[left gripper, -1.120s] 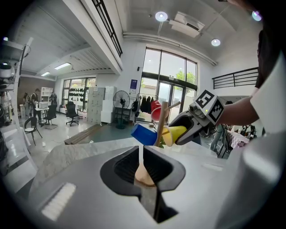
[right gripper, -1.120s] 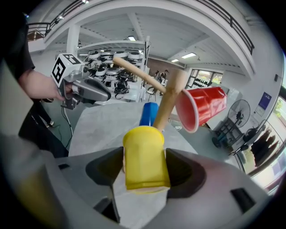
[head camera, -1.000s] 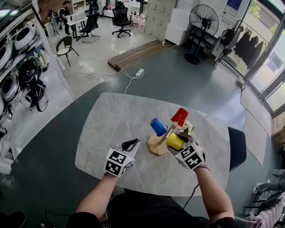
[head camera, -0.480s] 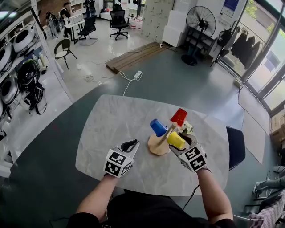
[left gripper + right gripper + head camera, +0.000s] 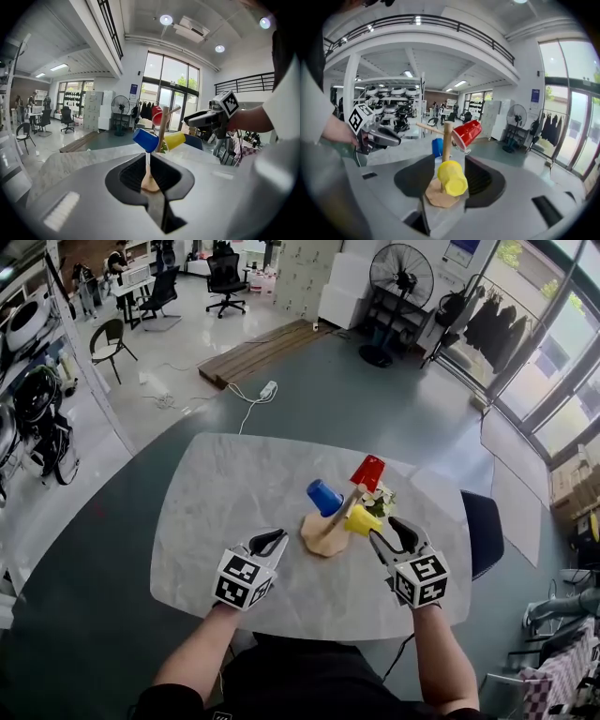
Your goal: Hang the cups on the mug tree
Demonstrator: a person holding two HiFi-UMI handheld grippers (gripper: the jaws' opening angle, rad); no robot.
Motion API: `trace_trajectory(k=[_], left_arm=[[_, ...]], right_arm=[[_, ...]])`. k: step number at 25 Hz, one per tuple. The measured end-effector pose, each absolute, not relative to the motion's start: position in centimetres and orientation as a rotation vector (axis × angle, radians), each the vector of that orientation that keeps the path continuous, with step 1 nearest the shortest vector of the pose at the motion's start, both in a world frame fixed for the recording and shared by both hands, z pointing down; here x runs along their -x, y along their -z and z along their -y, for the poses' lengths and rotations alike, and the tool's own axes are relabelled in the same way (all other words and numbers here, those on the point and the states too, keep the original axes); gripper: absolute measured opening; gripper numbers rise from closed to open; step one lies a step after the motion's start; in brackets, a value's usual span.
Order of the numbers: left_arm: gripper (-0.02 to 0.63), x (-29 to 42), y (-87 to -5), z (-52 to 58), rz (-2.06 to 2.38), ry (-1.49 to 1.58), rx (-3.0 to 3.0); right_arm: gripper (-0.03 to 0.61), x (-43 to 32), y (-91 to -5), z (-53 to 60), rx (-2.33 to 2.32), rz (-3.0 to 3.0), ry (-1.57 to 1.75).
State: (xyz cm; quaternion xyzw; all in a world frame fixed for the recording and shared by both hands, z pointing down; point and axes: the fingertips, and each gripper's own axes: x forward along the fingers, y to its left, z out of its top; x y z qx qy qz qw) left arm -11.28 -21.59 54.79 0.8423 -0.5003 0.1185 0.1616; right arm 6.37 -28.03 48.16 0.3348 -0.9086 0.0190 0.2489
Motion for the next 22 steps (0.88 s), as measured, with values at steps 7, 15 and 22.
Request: trace_trajectory(k=[7, 15, 22], left_arm=[[0.04, 9.4, -52.1, 21.5, 1.469, -0.366, -2.441], [0.038, 4.5, -48.9, 21.6, 1.622, -0.331, -2.385], [0.029, -0.8, -47.8, 20.1, 1.701, -0.317, -2.315]], right_arm=[[0.116, -11.1, -47.9, 27.1, -1.072, 2.579, -0.259], [0.028, -17.9, -48.1, 26.2, -1.038, 2.685, -0.376], [0.012, -23.7, -47.9, 24.7, -0.931, 2.773, -0.42]])
